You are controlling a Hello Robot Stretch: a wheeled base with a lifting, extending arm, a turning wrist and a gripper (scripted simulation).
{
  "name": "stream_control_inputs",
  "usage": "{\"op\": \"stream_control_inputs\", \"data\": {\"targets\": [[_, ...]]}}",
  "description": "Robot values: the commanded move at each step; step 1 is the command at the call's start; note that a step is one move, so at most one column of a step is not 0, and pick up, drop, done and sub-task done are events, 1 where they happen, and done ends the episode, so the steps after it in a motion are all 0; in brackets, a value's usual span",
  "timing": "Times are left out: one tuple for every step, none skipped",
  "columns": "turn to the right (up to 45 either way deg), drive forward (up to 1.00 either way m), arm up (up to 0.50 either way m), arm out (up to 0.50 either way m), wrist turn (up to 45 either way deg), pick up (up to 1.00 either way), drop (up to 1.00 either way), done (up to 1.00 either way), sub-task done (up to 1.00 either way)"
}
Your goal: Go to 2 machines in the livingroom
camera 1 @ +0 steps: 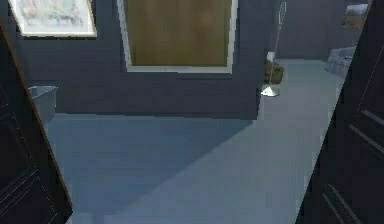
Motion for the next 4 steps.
{"op": "stream_control_inputs", "data": {"targets": [[3.0, 0.0, 0.0, 0.0, 0.0, 0.0, 0.0, 0.0, 0.0], [0.0, 1.0, 0.0, 0.0, 0.0, 0.0, 0.0, 0.0, 0.0], [0.0, 0.2, 0.0, 0.0, 0.0, 0.0, 0.0, 0.0, 0.0], [45.0, 0.0, 0.0, 0.0, 0.0, 0.0, 0.0, 0.0, 0.0]]}}
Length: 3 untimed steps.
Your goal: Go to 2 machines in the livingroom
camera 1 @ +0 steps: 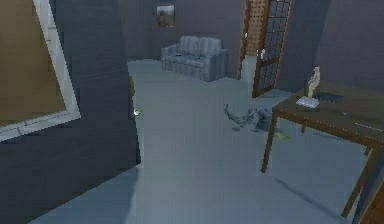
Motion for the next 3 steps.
{"op": "stream_control_inputs", "data": {"targets": [[3.0, 0.0, 0.0, 0.0, 0.0, 0.0, 0.0, 0.0, 0.0], [0.0, 0.2, 0.0, 0.0, 0.0, 0.0, 0.0, 0.0, 0.0], [0.0, 0.4, 0.0, 0.0, 0.0, 0.0, 0.0, 0.0, 0.0]]}}
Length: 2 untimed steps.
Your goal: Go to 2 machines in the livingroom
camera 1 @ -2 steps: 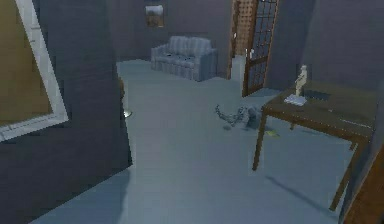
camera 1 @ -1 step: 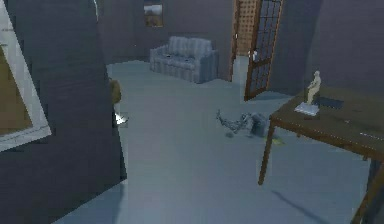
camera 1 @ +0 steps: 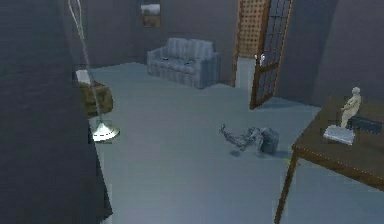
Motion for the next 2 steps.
{"op": "stream_control_inputs", "data": {"targets": [[9.0, 0.0, 0.0, 0.0, 0.0, 0.0, 0.0, 0.0, 0.0], [3.0, 0.0, 0.0, 0.0, 0.0, 0.0, 0.0, 0.0, 0.0]]}}
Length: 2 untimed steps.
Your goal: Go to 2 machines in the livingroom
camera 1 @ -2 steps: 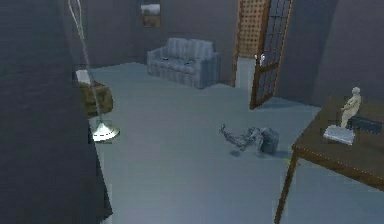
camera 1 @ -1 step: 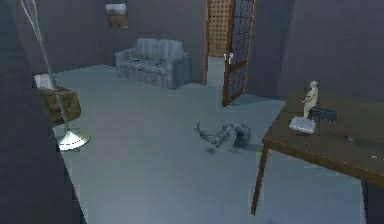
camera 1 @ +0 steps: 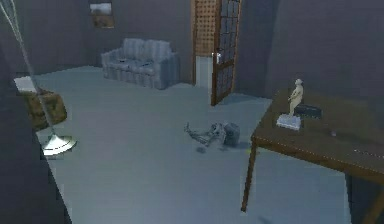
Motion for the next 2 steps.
{"op": "stream_control_inputs", "data": {"targets": [[0.0, 1.0, 0.0, 0.0, 0.0, 0.0, 0.0, 0.0, 0.0], [0.0, 1.0, 0.0, 0.0, 0.0, 0.0, 0.0, 0.0, 0.0]]}}
